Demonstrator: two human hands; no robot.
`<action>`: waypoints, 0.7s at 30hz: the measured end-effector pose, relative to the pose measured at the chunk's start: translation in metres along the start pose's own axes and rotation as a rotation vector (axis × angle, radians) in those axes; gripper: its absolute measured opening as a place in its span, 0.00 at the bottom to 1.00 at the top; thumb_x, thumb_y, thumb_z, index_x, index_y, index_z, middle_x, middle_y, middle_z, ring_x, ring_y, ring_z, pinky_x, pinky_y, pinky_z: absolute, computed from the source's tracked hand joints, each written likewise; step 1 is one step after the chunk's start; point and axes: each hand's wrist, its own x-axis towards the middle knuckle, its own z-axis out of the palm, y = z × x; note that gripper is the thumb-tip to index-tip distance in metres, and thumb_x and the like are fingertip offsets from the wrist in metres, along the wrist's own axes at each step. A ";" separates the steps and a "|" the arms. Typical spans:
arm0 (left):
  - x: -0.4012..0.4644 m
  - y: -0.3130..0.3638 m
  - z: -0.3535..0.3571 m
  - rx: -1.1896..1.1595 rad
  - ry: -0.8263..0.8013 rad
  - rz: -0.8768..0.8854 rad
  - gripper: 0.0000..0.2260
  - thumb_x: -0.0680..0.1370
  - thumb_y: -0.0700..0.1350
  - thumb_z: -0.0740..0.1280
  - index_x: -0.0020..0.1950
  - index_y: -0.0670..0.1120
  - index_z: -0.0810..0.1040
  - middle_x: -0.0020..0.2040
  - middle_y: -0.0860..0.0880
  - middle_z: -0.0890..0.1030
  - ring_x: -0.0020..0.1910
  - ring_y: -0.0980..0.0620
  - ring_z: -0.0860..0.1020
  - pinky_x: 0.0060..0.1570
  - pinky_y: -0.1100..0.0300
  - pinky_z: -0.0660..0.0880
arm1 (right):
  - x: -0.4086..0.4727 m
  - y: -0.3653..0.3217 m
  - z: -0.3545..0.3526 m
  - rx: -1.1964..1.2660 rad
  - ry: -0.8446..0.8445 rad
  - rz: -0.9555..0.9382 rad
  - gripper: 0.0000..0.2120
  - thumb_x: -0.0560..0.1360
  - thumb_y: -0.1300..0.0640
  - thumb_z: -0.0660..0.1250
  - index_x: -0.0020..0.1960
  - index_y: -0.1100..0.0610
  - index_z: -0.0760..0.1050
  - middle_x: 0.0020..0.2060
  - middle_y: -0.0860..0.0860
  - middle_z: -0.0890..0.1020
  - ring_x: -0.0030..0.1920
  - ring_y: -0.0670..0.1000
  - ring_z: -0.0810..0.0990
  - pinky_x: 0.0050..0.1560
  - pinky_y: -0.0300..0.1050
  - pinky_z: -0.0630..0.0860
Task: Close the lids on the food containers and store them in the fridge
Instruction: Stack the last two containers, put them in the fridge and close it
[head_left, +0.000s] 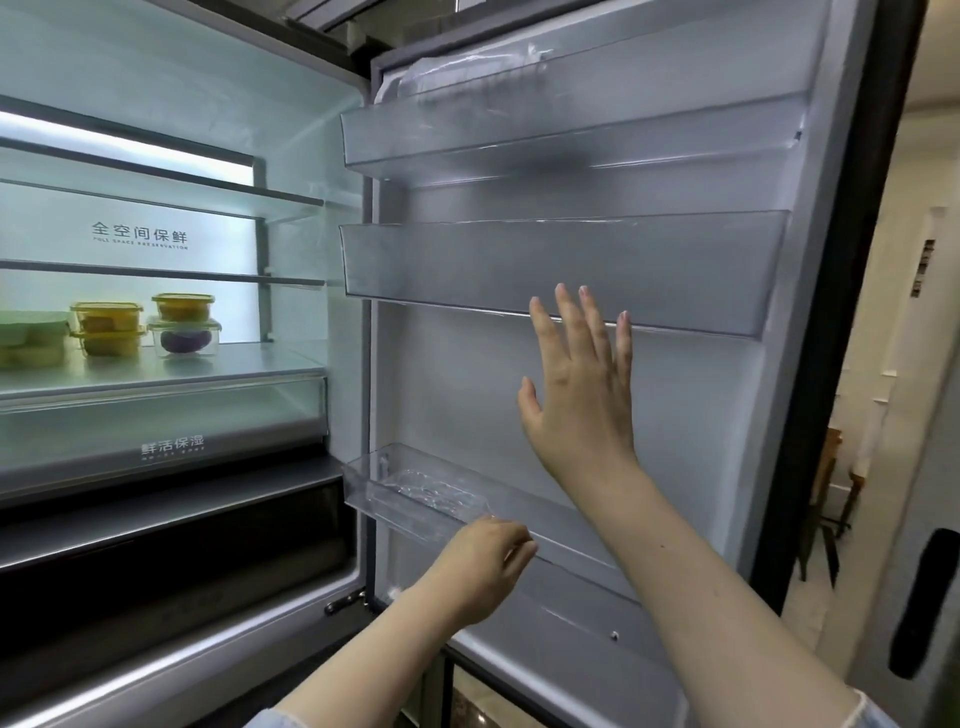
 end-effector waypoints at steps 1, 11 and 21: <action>-0.005 0.010 -0.001 0.007 -0.011 0.023 0.16 0.81 0.52 0.55 0.49 0.43 0.76 0.48 0.46 0.80 0.50 0.47 0.75 0.51 0.51 0.73 | -0.004 -0.002 -0.007 0.000 0.011 -0.002 0.32 0.74 0.57 0.64 0.75 0.55 0.59 0.76 0.54 0.59 0.78 0.55 0.51 0.76 0.56 0.40; -0.046 0.075 -0.009 0.106 0.006 0.074 0.17 0.81 0.52 0.53 0.41 0.41 0.71 0.39 0.43 0.76 0.42 0.43 0.73 0.38 0.54 0.67 | -0.029 -0.019 -0.058 0.080 0.129 -0.023 0.30 0.74 0.59 0.65 0.74 0.58 0.62 0.75 0.56 0.63 0.77 0.56 0.55 0.76 0.52 0.44; -0.089 0.079 -0.026 0.039 0.082 -0.197 0.16 0.79 0.47 0.54 0.39 0.38 0.71 0.39 0.37 0.76 0.39 0.40 0.74 0.40 0.50 0.71 | -0.048 -0.041 -0.085 0.258 0.435 -0.032 0.26 0.73 0.60 0.65 0.71 0.57 0.68 0.73 0.56 0.66 0.75 0.57 0.57 0.75 0.58 0.46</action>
